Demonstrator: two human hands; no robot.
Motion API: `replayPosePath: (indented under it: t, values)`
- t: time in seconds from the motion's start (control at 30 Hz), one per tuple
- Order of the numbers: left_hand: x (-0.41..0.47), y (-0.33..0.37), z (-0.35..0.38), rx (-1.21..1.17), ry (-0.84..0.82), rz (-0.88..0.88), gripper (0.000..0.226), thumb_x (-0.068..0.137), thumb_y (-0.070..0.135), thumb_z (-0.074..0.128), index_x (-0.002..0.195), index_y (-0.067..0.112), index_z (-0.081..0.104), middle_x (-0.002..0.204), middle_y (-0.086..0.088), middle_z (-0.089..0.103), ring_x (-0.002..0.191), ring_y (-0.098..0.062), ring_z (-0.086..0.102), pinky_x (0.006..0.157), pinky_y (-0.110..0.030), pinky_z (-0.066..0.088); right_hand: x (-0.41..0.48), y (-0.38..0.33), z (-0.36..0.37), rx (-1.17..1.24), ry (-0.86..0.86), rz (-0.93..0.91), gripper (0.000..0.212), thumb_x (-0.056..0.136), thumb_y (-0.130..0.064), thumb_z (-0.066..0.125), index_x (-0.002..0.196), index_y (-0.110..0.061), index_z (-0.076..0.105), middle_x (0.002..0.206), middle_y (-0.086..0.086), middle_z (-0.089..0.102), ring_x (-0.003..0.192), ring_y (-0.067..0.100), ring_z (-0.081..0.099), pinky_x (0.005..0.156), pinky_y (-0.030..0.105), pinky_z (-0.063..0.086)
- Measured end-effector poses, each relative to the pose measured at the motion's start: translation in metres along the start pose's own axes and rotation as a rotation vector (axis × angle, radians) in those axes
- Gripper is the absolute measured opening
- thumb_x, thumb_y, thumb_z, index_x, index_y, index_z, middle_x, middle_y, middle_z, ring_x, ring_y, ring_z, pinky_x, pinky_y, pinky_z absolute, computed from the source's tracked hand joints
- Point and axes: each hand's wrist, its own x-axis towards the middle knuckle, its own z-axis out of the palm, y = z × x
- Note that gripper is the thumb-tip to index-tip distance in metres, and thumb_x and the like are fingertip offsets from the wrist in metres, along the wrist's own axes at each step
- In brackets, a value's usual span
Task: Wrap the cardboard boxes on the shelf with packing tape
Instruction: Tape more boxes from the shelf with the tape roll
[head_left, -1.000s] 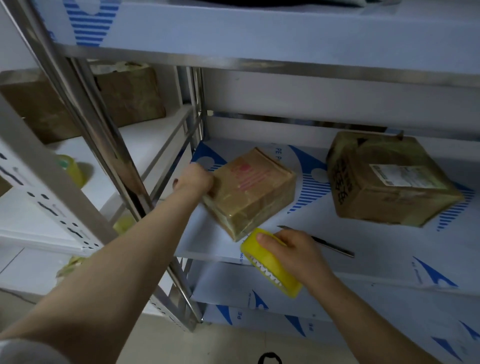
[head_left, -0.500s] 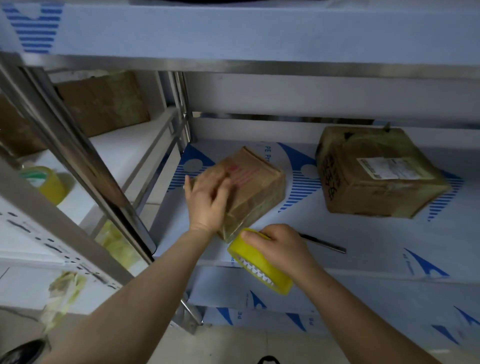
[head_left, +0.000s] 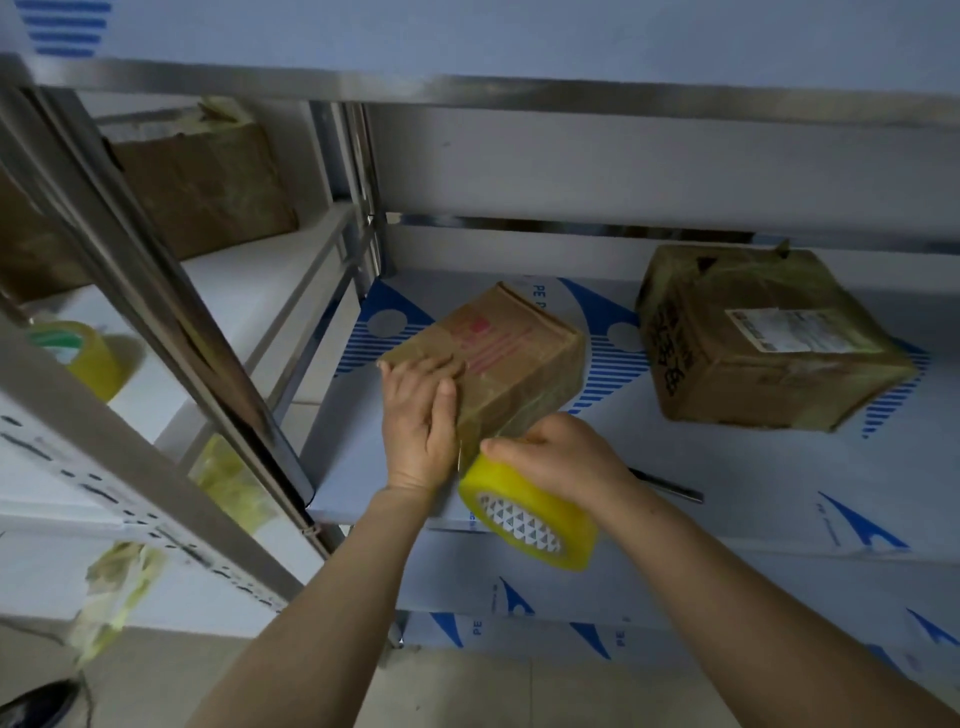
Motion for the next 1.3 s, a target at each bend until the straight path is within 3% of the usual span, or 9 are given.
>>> replayPosePath:
  t: [0.17, 0.27, 0.43, 0.53, 0.63, 0.83, 1.03, 1.17, 1.3]
  values:
    - [0.052, 0.007, -0.015, -0.409, 0.173, -0.750, 0.048, 0.098, 0.043, 0.045, 0.139, 0.018, 0.045, 0.143, -0.001, 0.045, 0.129, -0.013, 0.043, 0.108, -0.028, 0.033, 0.001, 0.000, -0.001, -0.003, -0.005, 0.017, 0.048, 0.080, -0.050, 0.062, 0.053, -0.020, 0.036, 0.054, -0.003, 0.037, 0.053, 0.014, 0.042, 0.055, 0.027, 0.033]
    - [0.061, -0.003, -0.011, -0.370, 0.041, -0.887, 0.033, 0.095, 0.039, 0.052, 0.078, 0.012, 0.058, 0.081, -0.010, 0.057, 0.070, -0.013, 0.053, 0.073, -0.026, 0.041, -0.001, -0.002, -0.001, 0.029, 0.001, 0.028, 0.045, 0.081, -0.050, 0.062, 0.055, -0.019, 0.041, 0.057, -0.003, 0.042, 0.058, 0.015, 0.047, 0.058, 0.027, 0.036]
    - [0.076, 0.000, -0.016, 0.024, -0.114, -0.812, 0.052, 0.100, 0.043, 0.038, 0.064, 0.008, 0.051, 0.067, -0.009, 0.052, 0.067, -0.022, 0.051, 0.065, -0.026, 0.036, -0.002, 0.006, -0.002, 0.147, -0.001, 0.035, 0.032, 0.083, -0.052, 0.060, 0.089, -0.020, 0.065, 0.088, -0.001, 0.062, 0.091, 0.019, 0.060, 0.083, 0.034, 0.050]
    - [0.085, 0.025, -0.017, 0.556, -0.447, -0.594, 0.078, 0.090, 0.071, 0.022, 0.139, 0.014, 0.043, 0.143, -0.018, 0.042, 0.136, -0.033, 0.032, 0.113, -0.048, 0.014, -0.005, 0.007, -0.004, 0.191, -0.004, 0.032, 0.025, 0.085, -0.050, 0.060, 0.079, -0.026, 0.064, 0.084, -0.003, 0.062, 0.089, 0.019, 0.060, 0.085, 0.035, 0.050]
    - [0.059, 0.055, -0.002, 0.837, -0.711, -0.283, 0.099, 0.079, 0.083, 0.009, 0.153, 0.017, 0.009, 0.159, -0.015, 0.004, 0.147, -0.030, -0.001, 0.114, -0.052, -0.011, -0.008, 0.009, -0.006, 0.238, -0.011, 0.046, 0.035, 0.085, -0.048, 0.062, 0.059, -0.029, 0.048, 0.069, -0.008, 0.052, 0.081, 0.019, 0.058, 0.076, 0.032, 0.046]
    - [0.080, 0.054, -0.023, 0.731, -1.179, -0.395, 0.125, 0.057, 0.083, 0.059, 0.149, 0.038, -0.012, 0.154, -0.016, -0.027, 0.137, -0.034, -0.035, 0.112, -0.054, -0.012, -0.017, 0.014, -0.008, 0.303, -0.032, 0.102, 0.039, 0.084, -0.050, 0.063, 0.061, -0.020, 0.051, 0.070, -0.003, 0.056, 0.078, 0.018, 0.060, 0.075, 0.029, 0.047]
    - [0.090, 0.045, -0.026, 0.611, -1.160, -0.388, 0.122, 0.046, 0.074, 0.070, 0.147, 0.051, 0.006, 0.156, -0.008, 0.011, 0.143, -0.034, 0.006, 0.114, -0.049, 0.017, -0.034, 0.015, -0.016, 0.494, -0.130, 0.123, 0.028, 0.080, -0.029, 0.072, 0.091, -0.003, 0.070, 0.085, 0.005, 0.066, 0.078, 0.019, 0.062, 0.074, 0.032, 0.050]
    - [0.110, 0.047, -0.041, 0.144, -1.214, -0.638, 0.112, 0.029, 0.074, 0.078, 0.132, 0.040, 0.050, 0.130, 0.001, 0.059, 0.120, -0.021, 0.054, 0.107, -0.039, 0.038, -0.050, -0.003, -0.048, 0.556, -0.128, -0.053, 0.032, 0.060, -0.027, 0.071, 0.084, -0.006, 0.069, 0.079, 0.011, 0.065, 0.076, 0.023, 0.062, 0.071, 0.032, 0.046]
    - [0.108, 0.043, -0.061, 0.014, -1.139, -0.861, 0.114, 0.011, 0.069, 0.081, 0.115, 0.025, 0.060, 0.117, -0.005, 0.059, 0.105, -0.023, 0.053, 0.089, -0.038, 0.040, -0.050, -0.034, -0.069, 0.637, -0.173, -0.186, 0.035, 0.073, -0.019, 0.076, 0.107, -0.008, 0.070, 0.102, 0.014, 0.072, 0.095, 0.030, 0.068, 0.085, 0.044, 0.055]
